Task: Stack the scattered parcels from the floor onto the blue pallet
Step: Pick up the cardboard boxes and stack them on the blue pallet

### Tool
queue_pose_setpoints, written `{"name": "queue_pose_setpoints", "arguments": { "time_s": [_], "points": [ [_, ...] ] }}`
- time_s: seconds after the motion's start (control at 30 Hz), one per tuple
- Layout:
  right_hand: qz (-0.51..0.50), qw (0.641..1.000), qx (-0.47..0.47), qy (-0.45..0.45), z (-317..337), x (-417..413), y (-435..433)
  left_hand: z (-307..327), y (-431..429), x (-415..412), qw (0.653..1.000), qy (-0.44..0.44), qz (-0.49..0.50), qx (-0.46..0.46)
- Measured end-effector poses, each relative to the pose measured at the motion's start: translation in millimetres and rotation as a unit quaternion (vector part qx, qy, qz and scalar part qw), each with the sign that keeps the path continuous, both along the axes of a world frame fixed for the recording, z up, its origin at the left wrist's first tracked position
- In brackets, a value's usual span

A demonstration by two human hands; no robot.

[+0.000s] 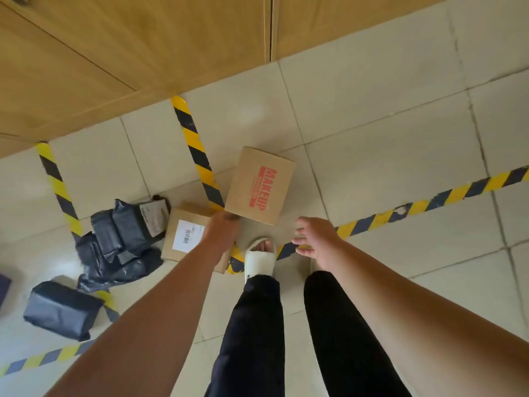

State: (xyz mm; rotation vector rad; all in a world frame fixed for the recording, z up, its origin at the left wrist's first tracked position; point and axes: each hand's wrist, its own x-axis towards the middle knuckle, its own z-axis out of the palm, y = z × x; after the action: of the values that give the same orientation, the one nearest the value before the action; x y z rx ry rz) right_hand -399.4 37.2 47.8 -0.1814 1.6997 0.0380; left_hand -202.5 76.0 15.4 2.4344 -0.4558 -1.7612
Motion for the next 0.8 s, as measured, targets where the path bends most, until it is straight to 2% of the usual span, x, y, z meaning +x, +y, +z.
{"name": "queue_pose_setpoints", "arguments": {
  "time_s": [0.1, 0.2, 0.4, 0.47, 0.6, 0.7, 0.8],
  "points": [
    [0.043, 0.999, 0.003, -0.019, -72.8, 6.7, -19.8, -75.5, -24.0, 4.4, 1.0, -0.027, 0.002, -0.009],
    [0.028, 0.999, -0.009, -0.04, -127.3, 11.0, -41.5, -132.4, -35.0, 8.3, 0.999, -0.037, 0.026, 0.005],
    [-0.016, 0.996, 0.002, -0.085, -163.6, 20.8, -57.0, -177.4, -39.8, -1.7, 0.999, 0.012, 0.044, 0.01],
    [-0.025, 0.996, -0.012, -0.082, -153.4, 24.0, -56.8, -167.3, -33.9, -6.1, 0.999, 0.018, 0.052, -0.004],
    [0.041, 0.993, -0.074, -0.084, -92.6, 10.2, -51.8, -101.9, -4.7, -20.8, 0.991, 0.044, 0.111, -0.057],
    [0.088, 0.987, -0.112, -0.071, -23.1, -5.0, -49.0, -18.9, 21.7, -33.8, 0.978, 0.092, 0.162, -0.091],
    [0.115, 0.983, -0.113, -0.092, 68.2, -13.8, -55.9, 76.4, 31.1, -34.5, 0.964, 0.114, 0.199, -0.133]
  ]
}}
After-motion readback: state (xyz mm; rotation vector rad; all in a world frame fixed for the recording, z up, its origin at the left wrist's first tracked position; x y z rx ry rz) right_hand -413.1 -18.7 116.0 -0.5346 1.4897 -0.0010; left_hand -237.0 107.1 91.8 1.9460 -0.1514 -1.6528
